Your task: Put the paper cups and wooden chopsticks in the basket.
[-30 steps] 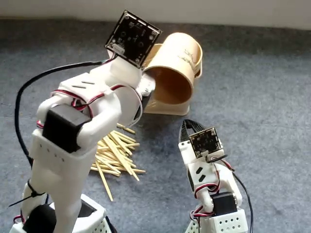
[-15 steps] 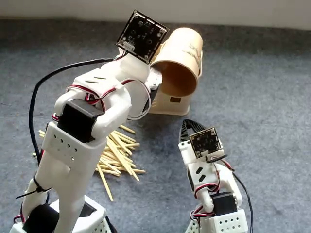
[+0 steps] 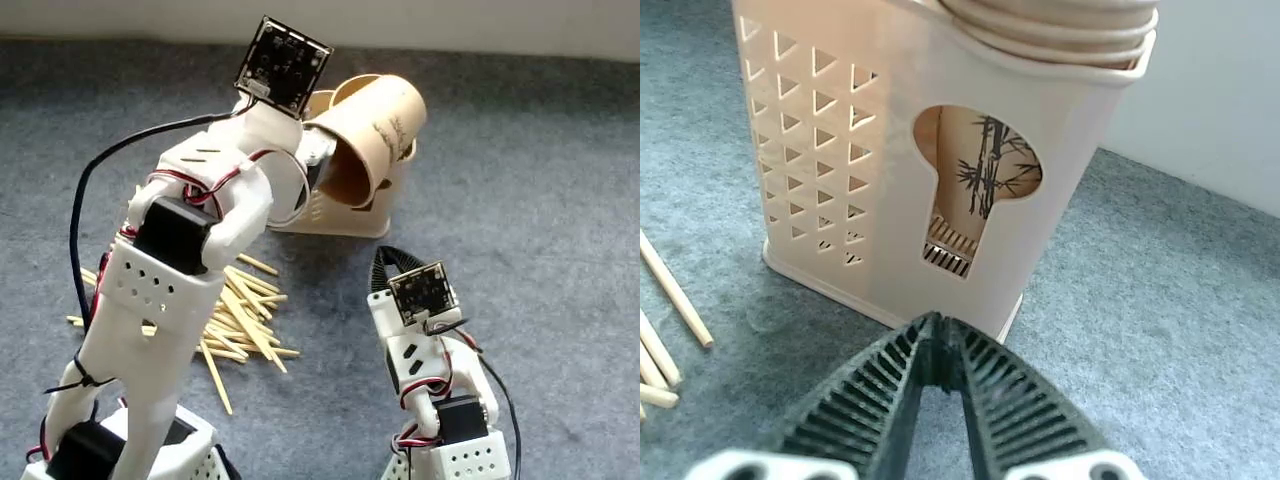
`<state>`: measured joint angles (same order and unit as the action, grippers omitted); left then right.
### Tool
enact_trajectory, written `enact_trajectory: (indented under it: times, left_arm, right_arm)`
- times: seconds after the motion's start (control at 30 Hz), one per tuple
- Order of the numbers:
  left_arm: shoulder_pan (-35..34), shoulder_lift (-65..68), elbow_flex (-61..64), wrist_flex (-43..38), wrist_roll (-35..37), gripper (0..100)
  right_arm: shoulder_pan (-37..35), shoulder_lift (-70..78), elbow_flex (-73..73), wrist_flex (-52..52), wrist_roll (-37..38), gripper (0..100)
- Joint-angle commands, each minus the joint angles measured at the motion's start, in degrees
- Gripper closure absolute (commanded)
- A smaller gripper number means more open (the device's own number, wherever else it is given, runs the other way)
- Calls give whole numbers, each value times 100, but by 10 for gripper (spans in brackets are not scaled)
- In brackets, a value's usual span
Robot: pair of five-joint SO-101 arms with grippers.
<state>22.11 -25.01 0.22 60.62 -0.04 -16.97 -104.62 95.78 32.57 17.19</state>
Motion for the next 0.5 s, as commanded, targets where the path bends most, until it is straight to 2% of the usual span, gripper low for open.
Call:
enact_trajectory:
  times: [0.0,0.13,0.47]
  left_arm:
    - [-92,-127,-75,-281,273,886]
    - [-207,-92,-127,-404,985,788]
    - [-374,-75,-136,-862,1020,807]
  right_arm:
    - [31,-57,558,-136,62,992]
    - [22,-57,558,-136,62,992]
    - [22,-57,558,-136,62,992]
